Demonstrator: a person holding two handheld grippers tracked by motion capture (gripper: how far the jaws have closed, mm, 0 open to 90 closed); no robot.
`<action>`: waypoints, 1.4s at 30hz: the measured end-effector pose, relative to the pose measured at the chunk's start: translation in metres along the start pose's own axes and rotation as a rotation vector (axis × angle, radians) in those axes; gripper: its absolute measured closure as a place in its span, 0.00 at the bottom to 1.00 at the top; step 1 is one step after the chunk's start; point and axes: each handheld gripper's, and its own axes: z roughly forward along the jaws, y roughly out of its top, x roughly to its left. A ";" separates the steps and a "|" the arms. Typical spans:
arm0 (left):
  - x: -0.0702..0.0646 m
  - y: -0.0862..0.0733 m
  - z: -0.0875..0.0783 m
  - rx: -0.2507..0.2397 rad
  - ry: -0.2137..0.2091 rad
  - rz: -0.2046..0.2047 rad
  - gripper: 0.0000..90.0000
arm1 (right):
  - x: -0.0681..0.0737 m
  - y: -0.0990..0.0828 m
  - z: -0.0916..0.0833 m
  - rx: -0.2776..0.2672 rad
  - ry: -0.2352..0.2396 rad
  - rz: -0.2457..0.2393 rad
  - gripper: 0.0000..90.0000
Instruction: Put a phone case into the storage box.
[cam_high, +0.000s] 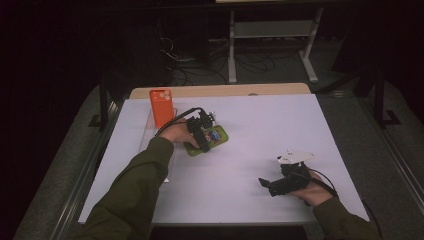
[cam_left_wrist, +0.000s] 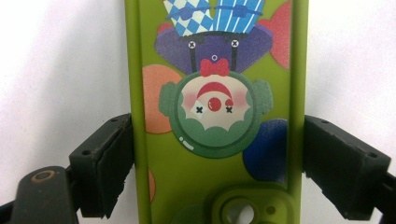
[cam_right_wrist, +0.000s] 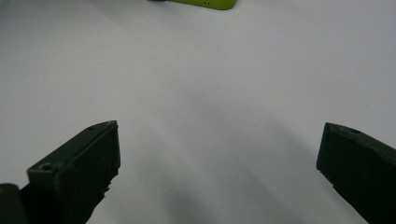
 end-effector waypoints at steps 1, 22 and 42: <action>0.000 0.000 0.000 0.002 -0.003 -0.005 0.16 | 0.000 0.000 0.000 0.000 -0.001 -0.003 0.00; -0.019 0.000 -0.038 -0.125 -0.071 -0.025 0.18 | -0.001 0.000 -0.001 -0.003 -0.003 -0.005 0.00; -0.076 -0.011 -0.054 -0.148 -0.070 0.071 0.18 | 0.001 0.009 0.000 -0.019 0.007 -0.033 0.00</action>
